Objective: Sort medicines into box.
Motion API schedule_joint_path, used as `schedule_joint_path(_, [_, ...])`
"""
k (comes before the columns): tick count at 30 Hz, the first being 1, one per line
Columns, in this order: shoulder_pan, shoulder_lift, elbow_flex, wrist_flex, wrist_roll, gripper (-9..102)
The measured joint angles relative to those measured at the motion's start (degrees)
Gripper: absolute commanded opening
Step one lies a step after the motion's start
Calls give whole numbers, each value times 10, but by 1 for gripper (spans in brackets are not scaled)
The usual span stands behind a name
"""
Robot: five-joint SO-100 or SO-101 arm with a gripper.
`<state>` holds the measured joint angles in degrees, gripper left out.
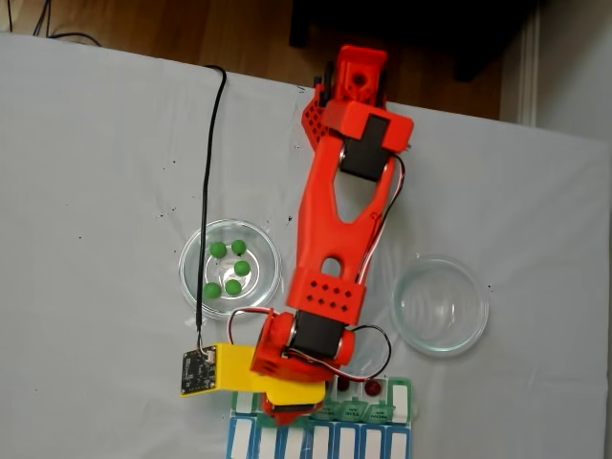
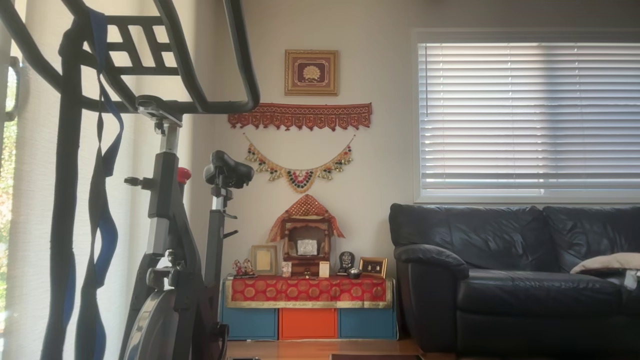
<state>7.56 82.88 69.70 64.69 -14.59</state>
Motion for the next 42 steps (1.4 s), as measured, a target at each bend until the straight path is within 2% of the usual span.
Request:
schedule_joint_path(9, [1,0,3,0,-5,24])
schedule_joint_path(11, [1,2,10,3,-10,17])
schedule_joint_path(14, [1,11,21,19,-15,1])
schedule_joint_path(26, [25,61,26,109,-47,1])
schedule_joint_path(42, [89,61,-69,272,-99,1])
